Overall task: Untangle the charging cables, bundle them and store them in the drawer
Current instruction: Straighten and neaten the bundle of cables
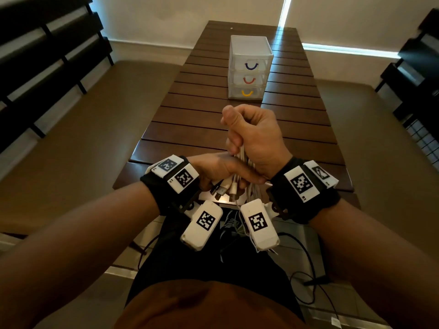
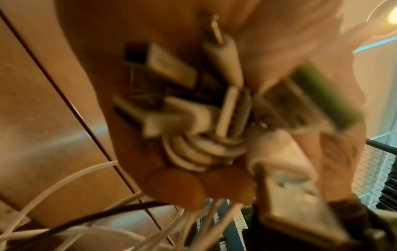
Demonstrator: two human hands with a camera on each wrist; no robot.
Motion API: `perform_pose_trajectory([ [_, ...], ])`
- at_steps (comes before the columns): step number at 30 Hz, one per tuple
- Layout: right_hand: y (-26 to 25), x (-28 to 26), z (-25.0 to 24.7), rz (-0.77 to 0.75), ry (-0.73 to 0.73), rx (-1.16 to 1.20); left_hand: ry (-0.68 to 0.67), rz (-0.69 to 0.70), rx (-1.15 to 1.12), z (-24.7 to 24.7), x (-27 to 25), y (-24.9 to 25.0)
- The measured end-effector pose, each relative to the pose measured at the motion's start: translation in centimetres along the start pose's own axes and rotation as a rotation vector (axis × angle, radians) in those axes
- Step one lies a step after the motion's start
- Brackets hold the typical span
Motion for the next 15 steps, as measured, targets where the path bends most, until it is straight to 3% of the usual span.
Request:
perform_pose_trajectory([
  [6,0.4,0.5,-0.1,0.038,0.062,-0.004,0.029,-0.117,0.131,-0.8,-0.6,0.0],
  [11,-0.6,0.8,0.6,0.013,0.042,-0.016,0.016,0.238,0.096,-0.6,-0.8,2.7],
  [15,-1.6,1.1,0.7,-0.029,0.056,0.0,-0.014,0.296,-0.062,-0.4,-0.6,2.8],
])
Point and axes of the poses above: each hand's wrist, its own x-axis towards the middle knuckle, its own z-axis out of the palm, y = z × x, the point moved 6 cm from there along x, towards the middle knuckle, and after that the axes turned 13 degrees about -x, right-handed, at the moved point
